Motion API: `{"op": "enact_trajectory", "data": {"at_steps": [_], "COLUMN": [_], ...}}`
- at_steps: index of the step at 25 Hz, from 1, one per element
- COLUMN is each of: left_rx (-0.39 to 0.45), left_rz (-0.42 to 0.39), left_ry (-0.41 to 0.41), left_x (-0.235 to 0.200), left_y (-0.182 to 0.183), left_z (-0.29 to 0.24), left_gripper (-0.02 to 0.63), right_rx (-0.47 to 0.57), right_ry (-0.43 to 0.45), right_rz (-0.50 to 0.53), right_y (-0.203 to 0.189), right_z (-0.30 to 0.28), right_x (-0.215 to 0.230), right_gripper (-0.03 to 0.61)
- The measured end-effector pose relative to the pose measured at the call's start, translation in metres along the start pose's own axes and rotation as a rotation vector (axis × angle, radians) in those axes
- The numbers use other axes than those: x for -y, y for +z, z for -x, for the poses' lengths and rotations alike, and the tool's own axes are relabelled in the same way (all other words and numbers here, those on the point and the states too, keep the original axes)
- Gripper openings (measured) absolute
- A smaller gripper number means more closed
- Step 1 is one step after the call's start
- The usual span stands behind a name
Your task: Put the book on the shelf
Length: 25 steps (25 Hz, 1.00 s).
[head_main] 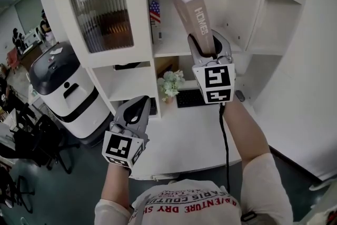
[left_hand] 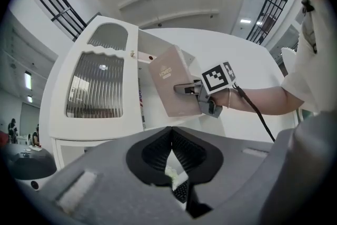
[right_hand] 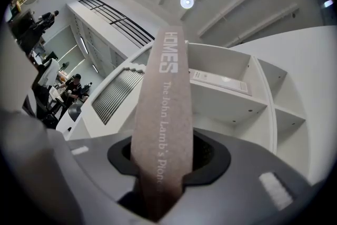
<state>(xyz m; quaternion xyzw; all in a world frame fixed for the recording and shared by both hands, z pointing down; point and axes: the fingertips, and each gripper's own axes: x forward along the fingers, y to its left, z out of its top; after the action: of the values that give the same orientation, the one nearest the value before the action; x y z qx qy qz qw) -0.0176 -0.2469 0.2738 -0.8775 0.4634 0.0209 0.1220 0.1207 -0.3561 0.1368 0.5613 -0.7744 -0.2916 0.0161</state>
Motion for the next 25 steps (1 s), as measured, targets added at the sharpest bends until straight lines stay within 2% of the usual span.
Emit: {"op": "enact_trajectory", "data": {"at_steps": [8, 18, 25], "left_rx": [0.008, -0.006, -0.023], "left_rz": [-0.003, 0.0, -0.009], "left_ry": [0.0, -0.014, -0.018], "left_x": [-0.032, -0.059, -0.069], "left_y": [-0.003, -0.023, -0.033], "left_z": [-0.023, -0.051, -0.07], "left_gripper": [0.005, 0.006, 0.005], "right_rx": [-0.104, -0.169, -0.198], "right_ry": [0.0, -0.001, 0.03], "right_rz": [-0.048, -0.047, -0.04], "right_y": [-0.03, -0.059, -0.071], "right_z": [-0.081, -0.128, -0.161], "right_x": [0.002, -0.002, -0.007], "right_gripper": [0.172, 0.173, 0.175]}}
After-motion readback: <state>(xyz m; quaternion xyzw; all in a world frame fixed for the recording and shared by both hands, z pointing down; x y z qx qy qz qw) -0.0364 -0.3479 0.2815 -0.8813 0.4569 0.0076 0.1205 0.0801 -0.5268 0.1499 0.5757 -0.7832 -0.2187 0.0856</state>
